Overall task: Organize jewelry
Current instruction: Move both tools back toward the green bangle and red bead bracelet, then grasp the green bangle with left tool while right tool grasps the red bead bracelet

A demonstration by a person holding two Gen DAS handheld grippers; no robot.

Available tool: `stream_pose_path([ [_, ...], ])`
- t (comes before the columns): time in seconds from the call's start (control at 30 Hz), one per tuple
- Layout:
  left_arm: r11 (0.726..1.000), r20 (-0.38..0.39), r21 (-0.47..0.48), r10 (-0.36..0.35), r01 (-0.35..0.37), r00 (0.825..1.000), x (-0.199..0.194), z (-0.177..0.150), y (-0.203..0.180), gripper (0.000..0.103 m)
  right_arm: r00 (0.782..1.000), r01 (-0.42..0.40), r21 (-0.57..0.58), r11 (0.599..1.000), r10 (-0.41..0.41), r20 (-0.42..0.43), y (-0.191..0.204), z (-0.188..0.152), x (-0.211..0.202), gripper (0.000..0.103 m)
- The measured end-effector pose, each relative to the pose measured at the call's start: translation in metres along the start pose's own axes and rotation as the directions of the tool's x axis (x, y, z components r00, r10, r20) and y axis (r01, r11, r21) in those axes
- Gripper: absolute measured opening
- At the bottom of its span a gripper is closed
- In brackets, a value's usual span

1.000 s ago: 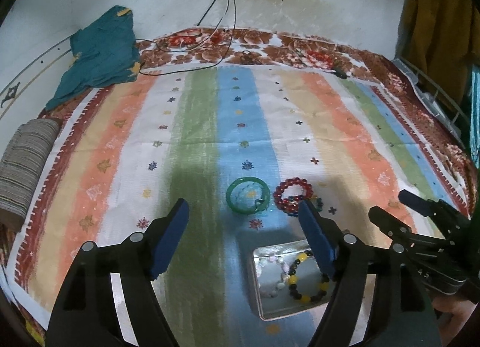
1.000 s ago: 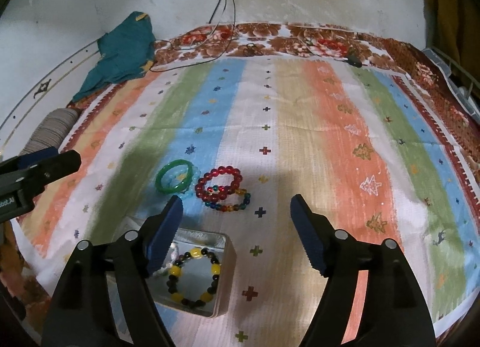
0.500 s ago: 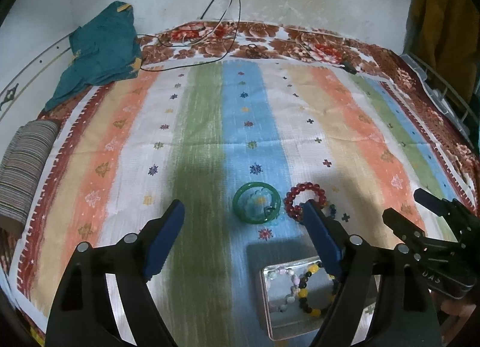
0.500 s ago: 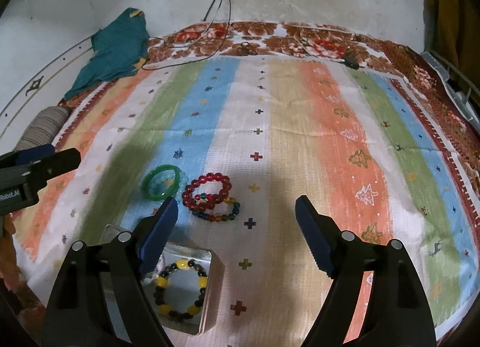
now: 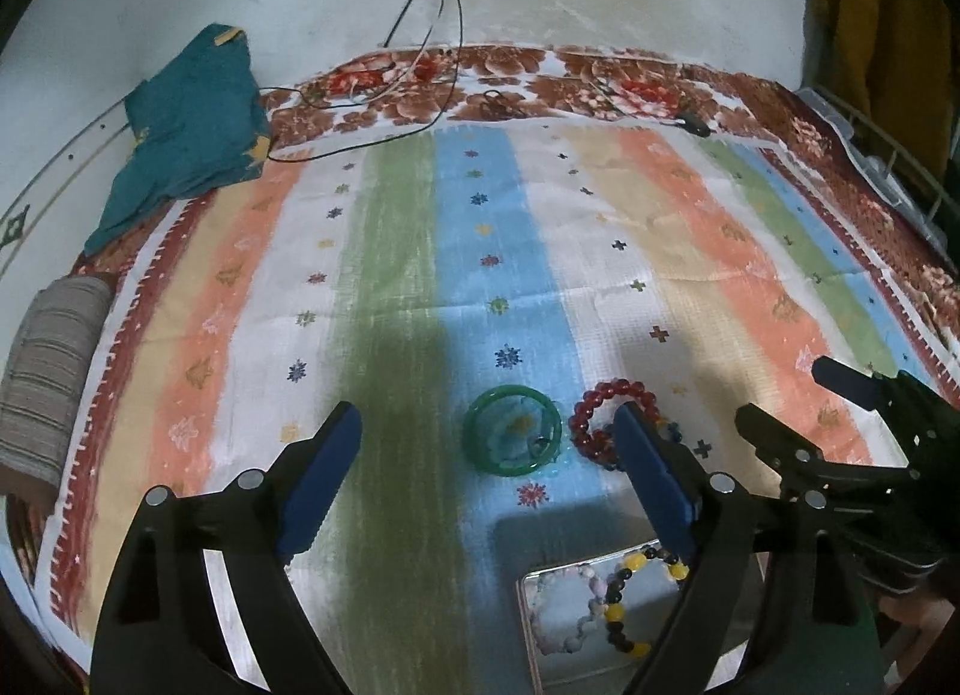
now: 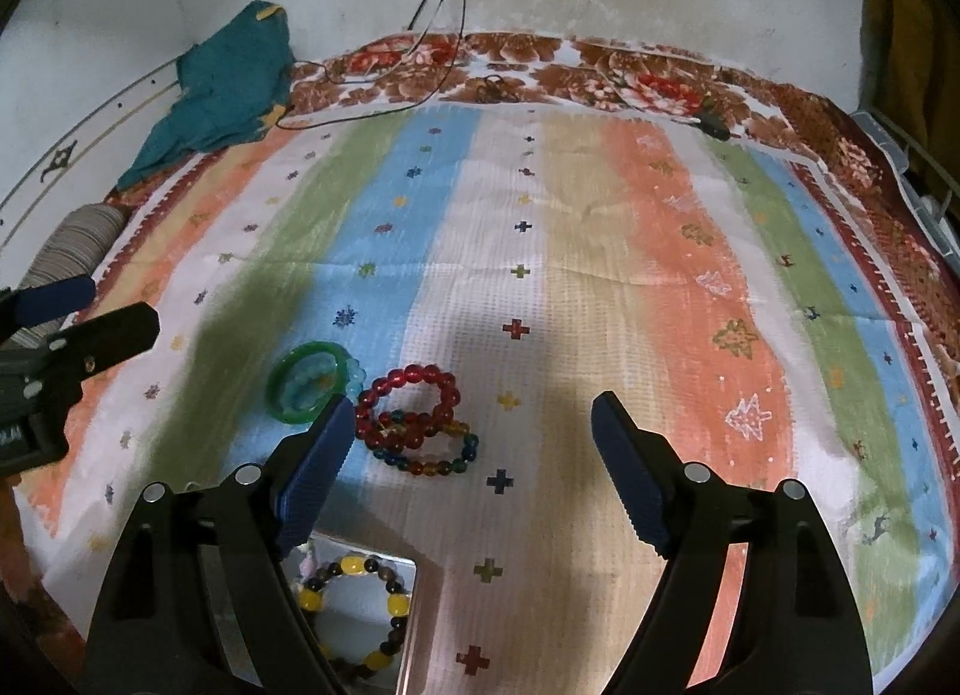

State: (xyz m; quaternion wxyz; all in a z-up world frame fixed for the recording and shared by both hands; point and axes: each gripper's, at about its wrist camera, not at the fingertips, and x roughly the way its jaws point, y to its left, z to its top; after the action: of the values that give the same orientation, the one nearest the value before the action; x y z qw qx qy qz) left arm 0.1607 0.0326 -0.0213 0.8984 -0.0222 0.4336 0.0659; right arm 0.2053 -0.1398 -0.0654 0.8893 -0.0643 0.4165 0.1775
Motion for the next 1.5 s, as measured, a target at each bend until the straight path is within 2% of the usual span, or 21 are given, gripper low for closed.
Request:
stream_pose_path([
  [0.3,1.000,-0.026,0.006,0.008,-0.008,1.000,0.021,0.006,0.000,0.086,1.000,0.002,-0.007,1.000,-0.002,-0.024,0.000,0.006,0.015,0.082],
  [0.37,1.000,-0.042,-0.005,0.000,-0.001,0.999,0.027,0.007,0.002,0.086,1.000,-0.001,-0.004,1.000,0.000,-0.030,-0.001,0.007,0.020,0.085],
  [0.57,0.999,-0.082,-0.037,-0.010,0.007,0.997,0.044,0.007,0.008,0.086,0.998,-0.001,-0.005,1.000,0.001,-0.056,-0.003,0.009,0.032,0.086],
  [0.97,0.999,-0.140,-0.044,0.023,-0.030,0.990,0.076,0.006,0.021,0.086,0.994,-0.001,-0.021,1.000,-0.001,-0.111,-0.006,0.008,0.062,0.086],
  [1.17,0.998,-0.170,-0.051,0.013,-0.022,0.985,0.089,0.004,0.026,0.086,0.988,-0.031,-0.009,0.999,0.029,-0.153,-0.007,0.009,0.078,0.086],
  [1.37,0.999,-0.210,-0.036,0.015,-0.024,0.978,0.106,-0.001,0.026,0.084,0.978,-0.053,0.001,0.999,0.052,-0.203,-0.006,0.008,0.095,0.086],
  [1.5,0.999,-0.240,-0.031,0.020,-0.028,0.971,0.118,-0.004,0.028,0.078,0.972,-0.058,0.007,0.998,0.058,-0.226,-0.006,0.007,0.106,0.085],
])
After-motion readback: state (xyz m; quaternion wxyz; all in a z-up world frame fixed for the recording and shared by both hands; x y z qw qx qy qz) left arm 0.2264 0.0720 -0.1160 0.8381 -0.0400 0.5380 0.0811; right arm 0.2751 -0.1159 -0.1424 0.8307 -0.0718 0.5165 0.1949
